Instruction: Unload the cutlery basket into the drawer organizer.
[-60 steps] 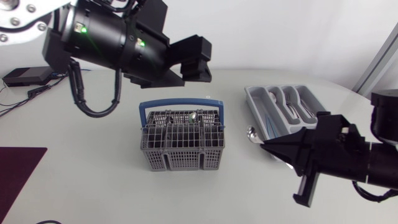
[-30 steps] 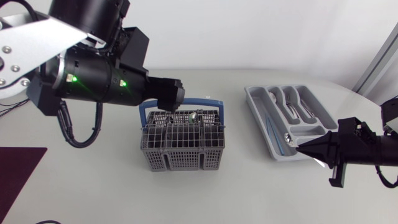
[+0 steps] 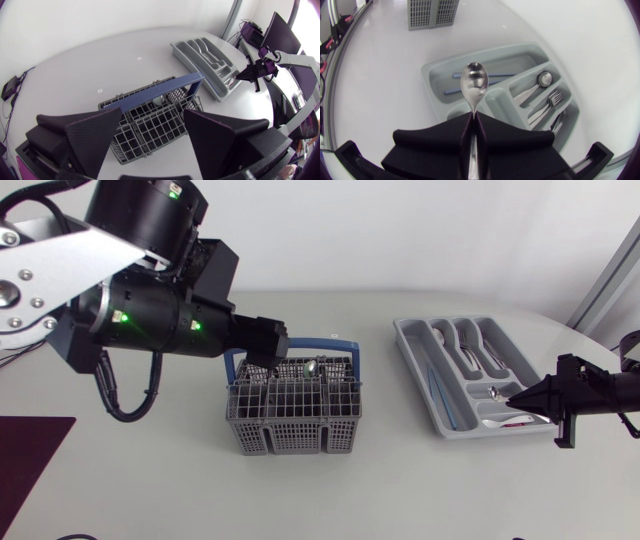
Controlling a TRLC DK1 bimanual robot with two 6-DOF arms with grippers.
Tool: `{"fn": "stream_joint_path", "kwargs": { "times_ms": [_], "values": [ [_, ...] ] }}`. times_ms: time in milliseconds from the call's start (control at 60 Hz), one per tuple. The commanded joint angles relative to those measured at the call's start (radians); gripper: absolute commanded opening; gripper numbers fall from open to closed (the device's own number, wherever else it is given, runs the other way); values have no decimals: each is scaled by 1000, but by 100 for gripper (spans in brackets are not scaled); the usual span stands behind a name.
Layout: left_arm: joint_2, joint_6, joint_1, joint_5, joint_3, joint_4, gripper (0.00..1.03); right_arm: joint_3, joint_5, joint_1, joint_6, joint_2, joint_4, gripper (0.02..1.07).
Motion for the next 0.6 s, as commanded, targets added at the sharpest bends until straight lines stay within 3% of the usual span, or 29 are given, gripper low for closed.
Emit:
{"fn": "stream_joint_path", "kwargs": {
  "times_ms": [0, 117, 450, 500, 583],
  "values": [
    [-19, 28, 12, -11, -30, 6, 95, 31, 31, -7, -87, 51, -23, 8],
    [-28, 35, 15, -17, -47, 1, 95, 35, 103, 15, -125, 82, 0, 8],
    [-76, 69, 49, -17, -128, 3, 97, -76, 247, 85, -130, 99, 243, 9],
    [-82, 70, 51, -17, -139, 5, 97, -85, 264, 88, -130, 102, 261, 20],
    [-89, 70, 52, -17, -156, 6, 97, -108, 284, 88, -125, 108, 325, 68]
  ]
}}
